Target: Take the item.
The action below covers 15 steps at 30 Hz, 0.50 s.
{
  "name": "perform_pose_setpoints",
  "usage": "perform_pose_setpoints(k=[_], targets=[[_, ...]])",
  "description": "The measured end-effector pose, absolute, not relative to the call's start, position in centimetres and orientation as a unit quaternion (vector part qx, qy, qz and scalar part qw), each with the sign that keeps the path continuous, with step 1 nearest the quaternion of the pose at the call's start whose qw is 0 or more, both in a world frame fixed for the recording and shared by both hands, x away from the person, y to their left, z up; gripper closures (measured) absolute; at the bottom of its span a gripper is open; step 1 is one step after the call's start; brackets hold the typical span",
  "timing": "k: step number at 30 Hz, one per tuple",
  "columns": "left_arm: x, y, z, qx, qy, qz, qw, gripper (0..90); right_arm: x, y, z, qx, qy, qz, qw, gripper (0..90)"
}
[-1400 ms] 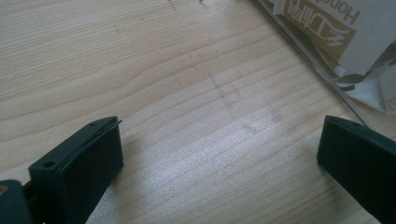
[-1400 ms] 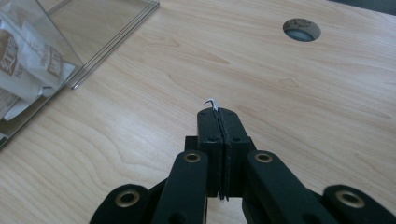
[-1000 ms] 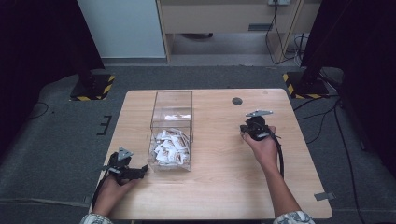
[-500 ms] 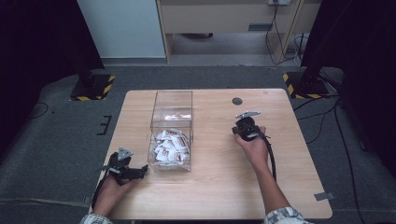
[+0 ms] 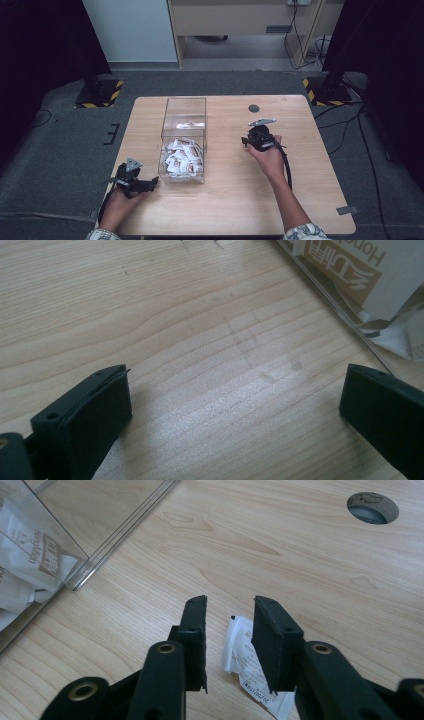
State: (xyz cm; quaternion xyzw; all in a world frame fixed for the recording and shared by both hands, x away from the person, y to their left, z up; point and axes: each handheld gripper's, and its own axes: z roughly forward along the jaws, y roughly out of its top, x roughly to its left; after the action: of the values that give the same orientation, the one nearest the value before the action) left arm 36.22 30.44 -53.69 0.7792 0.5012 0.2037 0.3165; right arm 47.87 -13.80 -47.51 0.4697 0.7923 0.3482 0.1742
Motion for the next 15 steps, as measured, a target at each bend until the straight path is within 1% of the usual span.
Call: perform_pose_setpoints(k=[6,8,11,14,15], targets=[[36.2,30.4,-53.7,0.779,0.501,0.204,0.316,0.0,47.5,-13.5,-47.1,0.469,0.790,0.357,0.170,55.1],[36.2,30.4,-53.7,0.779,0.501,0.204,0.317,0.0,47.3,-13.5,-46.9,0.473,0.786,0.360,0.171,49.6],[36.2,30.4,-53.7,0.779,0.501,0.204,0.316,0.0,47.2,-13.4,-46.7,0.478,0.780,0.365,0.174,36.3],[36.2,30.4,-53.7,0.779,0.501,0.204,0.317,0.0,46.9,-13.3,-46.5,0.485,0.773,0.366,0.183,19.6],[36.2,30.4,-53.7,0.779,0.501,0.204,0.316,0.0,46.8,-13.3,-46.5,0.485,0.772,0.367,0.185,16.6]])
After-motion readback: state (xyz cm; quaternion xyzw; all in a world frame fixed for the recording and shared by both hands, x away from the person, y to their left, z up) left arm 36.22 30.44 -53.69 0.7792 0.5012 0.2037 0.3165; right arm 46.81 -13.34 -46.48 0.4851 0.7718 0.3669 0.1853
